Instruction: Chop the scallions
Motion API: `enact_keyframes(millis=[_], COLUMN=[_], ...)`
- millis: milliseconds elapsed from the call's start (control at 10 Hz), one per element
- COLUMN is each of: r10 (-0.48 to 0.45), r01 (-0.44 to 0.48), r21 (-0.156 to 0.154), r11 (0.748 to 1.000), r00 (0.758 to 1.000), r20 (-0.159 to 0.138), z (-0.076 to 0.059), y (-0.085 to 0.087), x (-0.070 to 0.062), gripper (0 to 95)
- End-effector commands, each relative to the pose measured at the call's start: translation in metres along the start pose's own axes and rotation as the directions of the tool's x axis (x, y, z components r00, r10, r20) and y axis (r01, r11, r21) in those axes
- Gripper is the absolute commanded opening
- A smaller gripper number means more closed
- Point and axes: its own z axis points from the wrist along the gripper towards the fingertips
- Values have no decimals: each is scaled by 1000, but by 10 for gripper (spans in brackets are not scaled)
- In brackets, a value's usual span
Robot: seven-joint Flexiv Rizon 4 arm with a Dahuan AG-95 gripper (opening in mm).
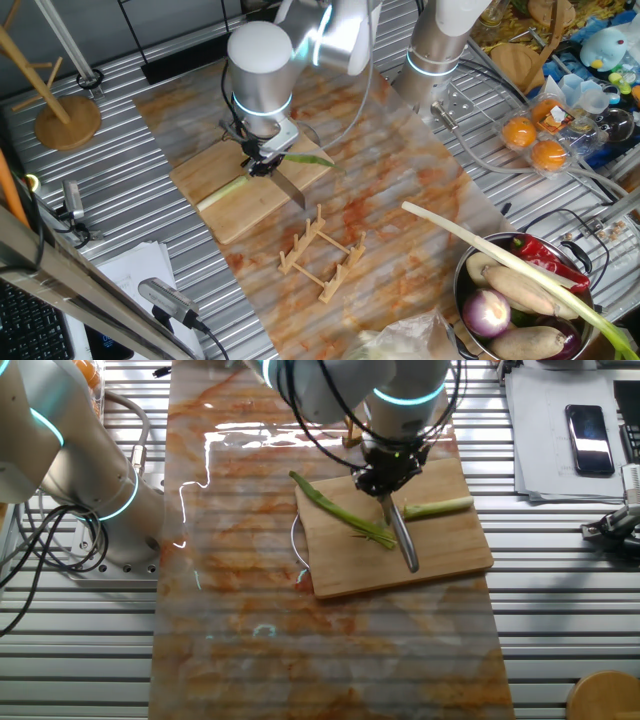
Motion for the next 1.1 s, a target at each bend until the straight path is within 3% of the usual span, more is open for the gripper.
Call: enact_keyframes(millis=[100, 500, 800, 1100], r10=[21, 140, 130, 79], r01=[-21, -140, -129, -78], r21=[4, 6, 20, 45], r11=[1000, 990, 991, 996], r00=[1000, 990, 991, 997], r20=[0, -35, -27, -23], z=[0, -32, -57, -84], y=[1, 1, 0, -7], x=[1, -12, -25, -26], gripper=[0, 0, 0, 0])
